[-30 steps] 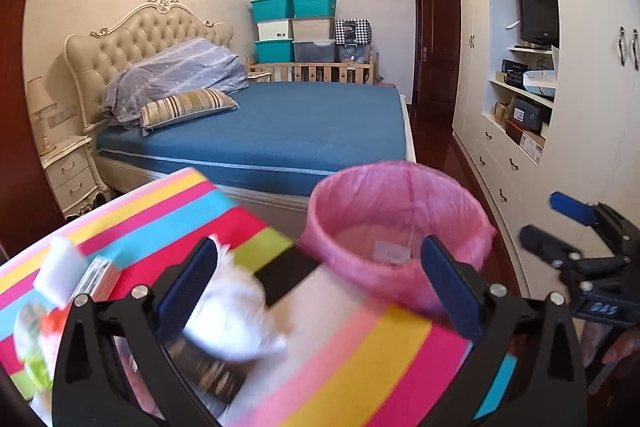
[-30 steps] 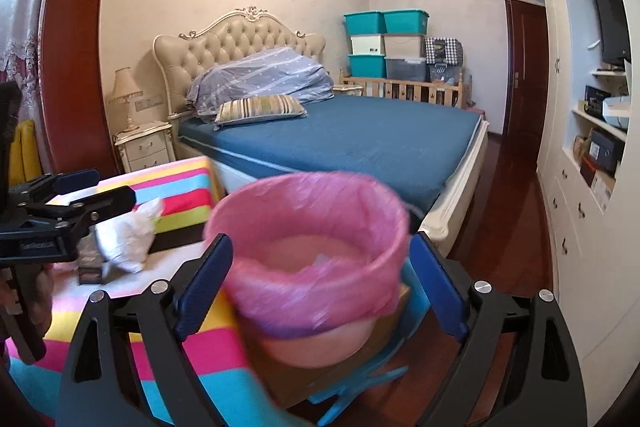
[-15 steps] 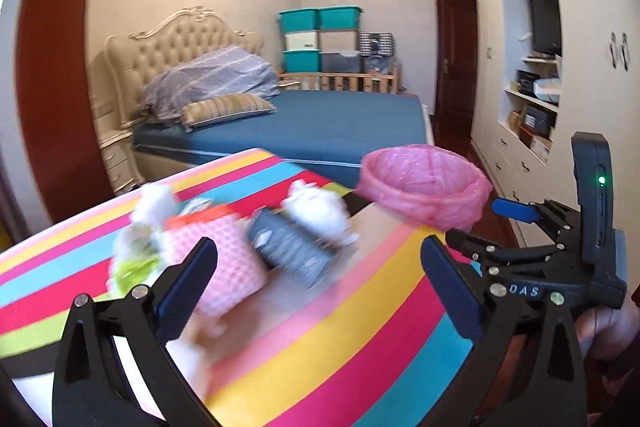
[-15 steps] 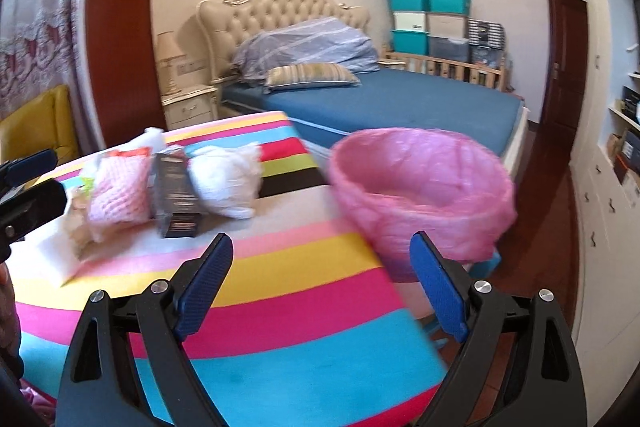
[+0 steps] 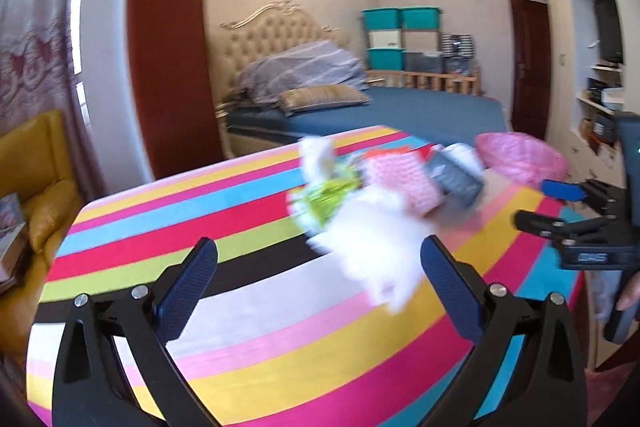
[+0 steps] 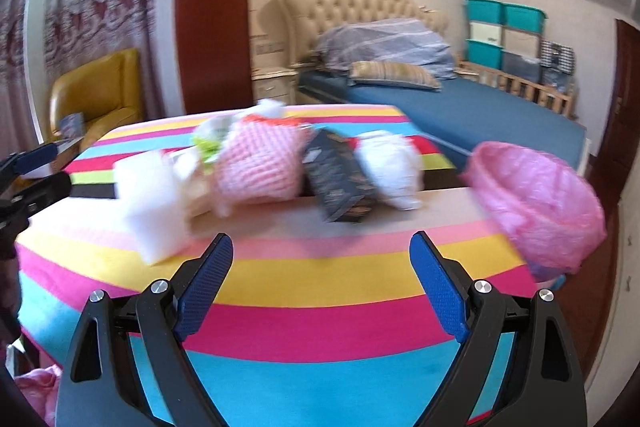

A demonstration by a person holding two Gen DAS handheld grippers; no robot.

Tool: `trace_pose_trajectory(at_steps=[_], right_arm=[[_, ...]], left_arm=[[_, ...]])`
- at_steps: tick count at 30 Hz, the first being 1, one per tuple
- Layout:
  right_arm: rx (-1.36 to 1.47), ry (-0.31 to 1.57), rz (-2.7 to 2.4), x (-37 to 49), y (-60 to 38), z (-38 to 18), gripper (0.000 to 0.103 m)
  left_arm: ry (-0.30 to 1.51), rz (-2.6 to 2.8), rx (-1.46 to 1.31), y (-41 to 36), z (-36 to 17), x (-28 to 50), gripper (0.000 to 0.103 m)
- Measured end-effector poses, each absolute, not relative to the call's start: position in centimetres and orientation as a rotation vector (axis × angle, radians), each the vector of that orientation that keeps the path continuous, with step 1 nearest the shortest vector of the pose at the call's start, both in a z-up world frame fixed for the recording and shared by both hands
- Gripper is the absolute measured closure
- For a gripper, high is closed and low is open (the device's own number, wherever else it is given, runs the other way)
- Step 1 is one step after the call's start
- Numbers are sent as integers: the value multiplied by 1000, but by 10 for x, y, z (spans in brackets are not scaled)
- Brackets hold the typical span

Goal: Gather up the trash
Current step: 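Move both open grippers back to the remaining trash on the table, then grasp the second white foam block with the right gripper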

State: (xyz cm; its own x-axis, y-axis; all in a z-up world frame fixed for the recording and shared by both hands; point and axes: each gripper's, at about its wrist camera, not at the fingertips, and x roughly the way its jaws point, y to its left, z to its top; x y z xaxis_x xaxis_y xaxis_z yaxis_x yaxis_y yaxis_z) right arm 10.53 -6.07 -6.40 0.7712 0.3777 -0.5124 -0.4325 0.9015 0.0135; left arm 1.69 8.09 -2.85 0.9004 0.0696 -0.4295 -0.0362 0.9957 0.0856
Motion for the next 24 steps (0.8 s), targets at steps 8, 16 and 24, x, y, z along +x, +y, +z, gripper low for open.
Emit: trace_pose_trajectory(at_steps=[8, 16, 24], right_arm=[[-162, 546, 565, 95, -7, -67, 18], [-168, 549, 624, 100, 22, -63, 18], [-220, 559, 685, 111, 46, -63, 18]], left_arm=[[506, 181, 6, 136, -45, 22, 5], [515, 192, -38, 155, -47, 17, 5], [510, 193, -52, 161, -46, 11, 5]])
